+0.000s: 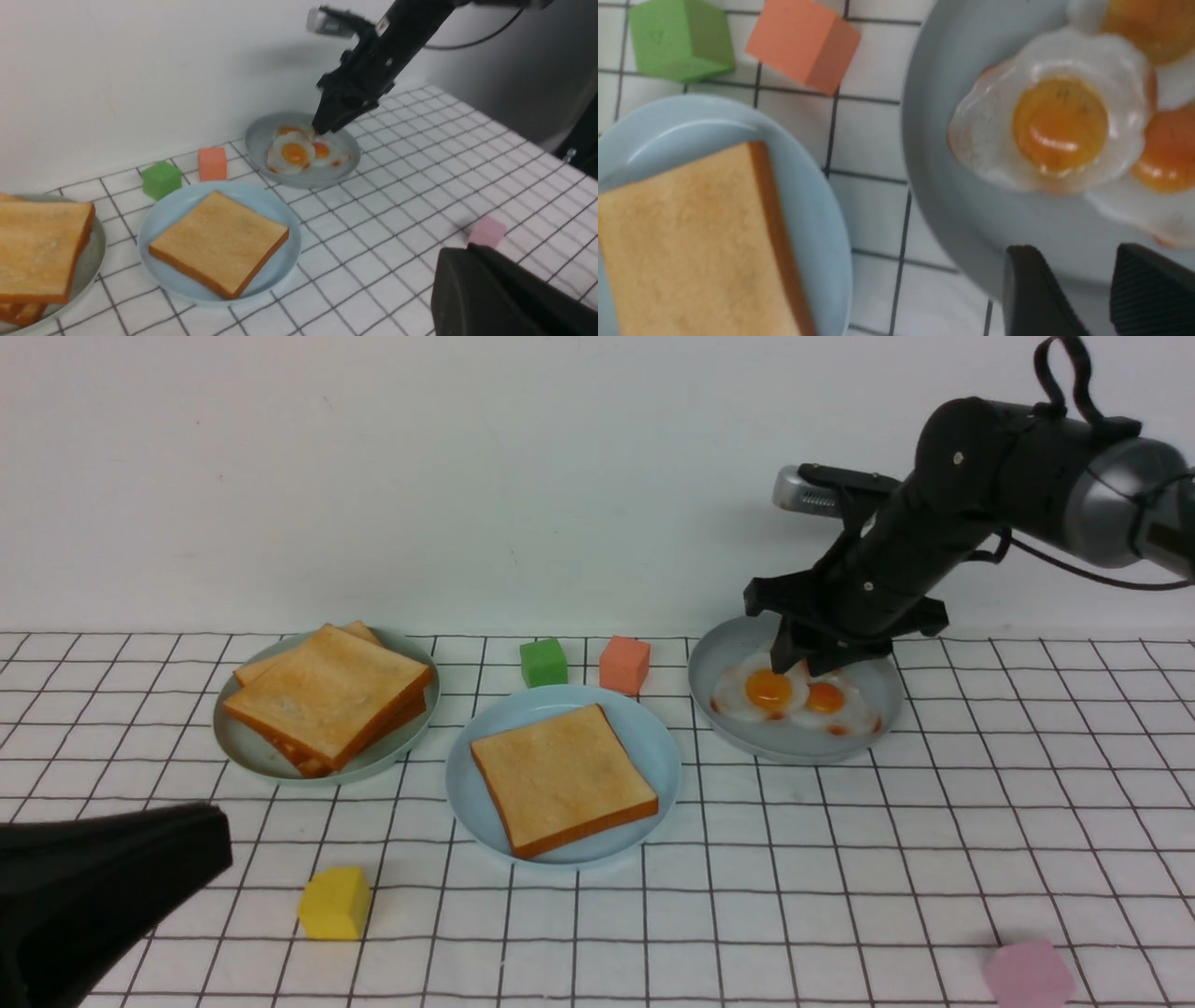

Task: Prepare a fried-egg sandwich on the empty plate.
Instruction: Use the right arm to grab a fried egg

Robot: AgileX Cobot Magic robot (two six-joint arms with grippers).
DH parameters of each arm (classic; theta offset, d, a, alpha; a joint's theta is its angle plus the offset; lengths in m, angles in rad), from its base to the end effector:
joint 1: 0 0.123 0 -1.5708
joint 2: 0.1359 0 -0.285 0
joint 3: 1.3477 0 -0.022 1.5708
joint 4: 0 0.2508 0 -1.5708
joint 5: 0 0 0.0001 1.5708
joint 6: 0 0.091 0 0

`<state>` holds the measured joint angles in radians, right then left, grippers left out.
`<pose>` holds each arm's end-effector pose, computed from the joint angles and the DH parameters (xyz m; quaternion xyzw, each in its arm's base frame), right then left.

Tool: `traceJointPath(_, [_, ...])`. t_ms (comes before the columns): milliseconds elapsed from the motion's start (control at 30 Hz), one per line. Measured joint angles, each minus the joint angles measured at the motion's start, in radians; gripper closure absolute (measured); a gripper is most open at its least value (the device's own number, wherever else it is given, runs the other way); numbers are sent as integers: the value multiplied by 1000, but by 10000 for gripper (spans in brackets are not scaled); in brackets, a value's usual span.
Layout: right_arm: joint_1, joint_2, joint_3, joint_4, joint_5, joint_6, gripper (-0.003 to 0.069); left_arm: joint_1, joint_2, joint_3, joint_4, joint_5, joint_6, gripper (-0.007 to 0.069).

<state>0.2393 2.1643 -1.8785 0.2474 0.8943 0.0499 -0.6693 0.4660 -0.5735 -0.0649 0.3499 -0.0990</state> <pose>0.4645 0.1312 0.2288 -0.0391 0.9648 0.1444 0.2163 0.0746 -0.0616 0.3404 0.1983 0.7332 -0.2697 0.5919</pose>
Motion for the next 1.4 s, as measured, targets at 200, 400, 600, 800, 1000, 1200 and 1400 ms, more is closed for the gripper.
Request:
traceJointPath(200, [0,93,-151,-49,47,-19,383,0,0,0,-1,-34,-13,637])
traceJointPath(400, [-1,233,-349,-148,120,-25,353,0,0,0,-2,-107,-14,636])
traceJointPath(600, [-24,320,-451,-159,161,-25,318,0,0,0,-2,-141,-14,634])
traceJointPath(800, [-42,347,-460,-103,154,-25,313,0,0,0,-4,-142,-15,634])
traceJointPath(1000, [-42,348,-462,-93,175,12,312,0,0,0,-4,-143,-16,634])
traceJointPath(1200, [-42,349,-472,-66,205,23,312,0,0,0,-4,-143,-16,634])
traceJointPath(1400, [-42,349,-492,-48,218,44,312,0,0,0,-4,-144,-16,634])
